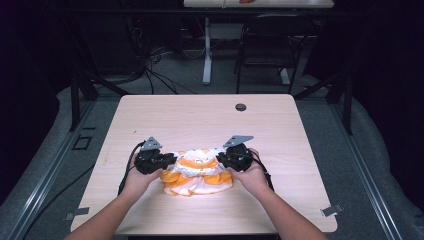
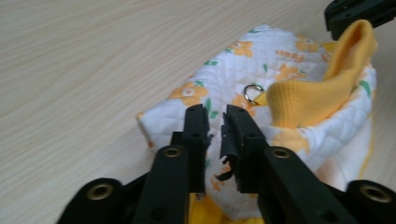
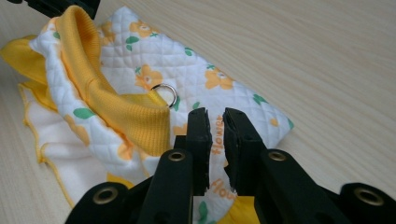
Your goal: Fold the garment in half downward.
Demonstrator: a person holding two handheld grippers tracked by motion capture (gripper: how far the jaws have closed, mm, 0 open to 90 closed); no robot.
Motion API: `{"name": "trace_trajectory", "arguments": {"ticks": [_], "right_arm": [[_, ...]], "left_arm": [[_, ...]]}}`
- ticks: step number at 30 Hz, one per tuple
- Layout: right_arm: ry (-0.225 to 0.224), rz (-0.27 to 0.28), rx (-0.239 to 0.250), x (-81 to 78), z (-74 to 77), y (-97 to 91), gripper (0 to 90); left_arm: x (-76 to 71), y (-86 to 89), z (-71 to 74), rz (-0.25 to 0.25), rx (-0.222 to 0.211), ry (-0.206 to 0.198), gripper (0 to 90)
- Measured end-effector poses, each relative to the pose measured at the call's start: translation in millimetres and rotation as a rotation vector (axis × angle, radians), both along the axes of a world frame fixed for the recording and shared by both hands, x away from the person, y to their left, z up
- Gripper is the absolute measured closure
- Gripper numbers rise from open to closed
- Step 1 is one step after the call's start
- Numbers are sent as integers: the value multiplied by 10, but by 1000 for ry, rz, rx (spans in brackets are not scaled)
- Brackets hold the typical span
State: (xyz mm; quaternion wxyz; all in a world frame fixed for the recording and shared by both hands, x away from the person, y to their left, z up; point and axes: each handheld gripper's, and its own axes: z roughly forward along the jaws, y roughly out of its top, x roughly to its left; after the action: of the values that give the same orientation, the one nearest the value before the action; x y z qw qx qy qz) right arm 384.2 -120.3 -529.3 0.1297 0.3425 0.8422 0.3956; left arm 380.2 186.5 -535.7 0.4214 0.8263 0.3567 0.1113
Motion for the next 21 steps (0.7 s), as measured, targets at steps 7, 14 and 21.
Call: {"name": "trace_trajectory", "arguments": {"ticks": [7,14,21], "right_arm": [[19,69,12,-113,3,35,863],[21,139,-40,-332,-31,60,862],[66,150,-56,-428,-205,36,859]], "left_arm": [[-157,-64,18,-64,-7,-2,882],[-331,-107,-110,-107,66,-17,891],[-428,-146,-233,-129,104,-13,883]]}}
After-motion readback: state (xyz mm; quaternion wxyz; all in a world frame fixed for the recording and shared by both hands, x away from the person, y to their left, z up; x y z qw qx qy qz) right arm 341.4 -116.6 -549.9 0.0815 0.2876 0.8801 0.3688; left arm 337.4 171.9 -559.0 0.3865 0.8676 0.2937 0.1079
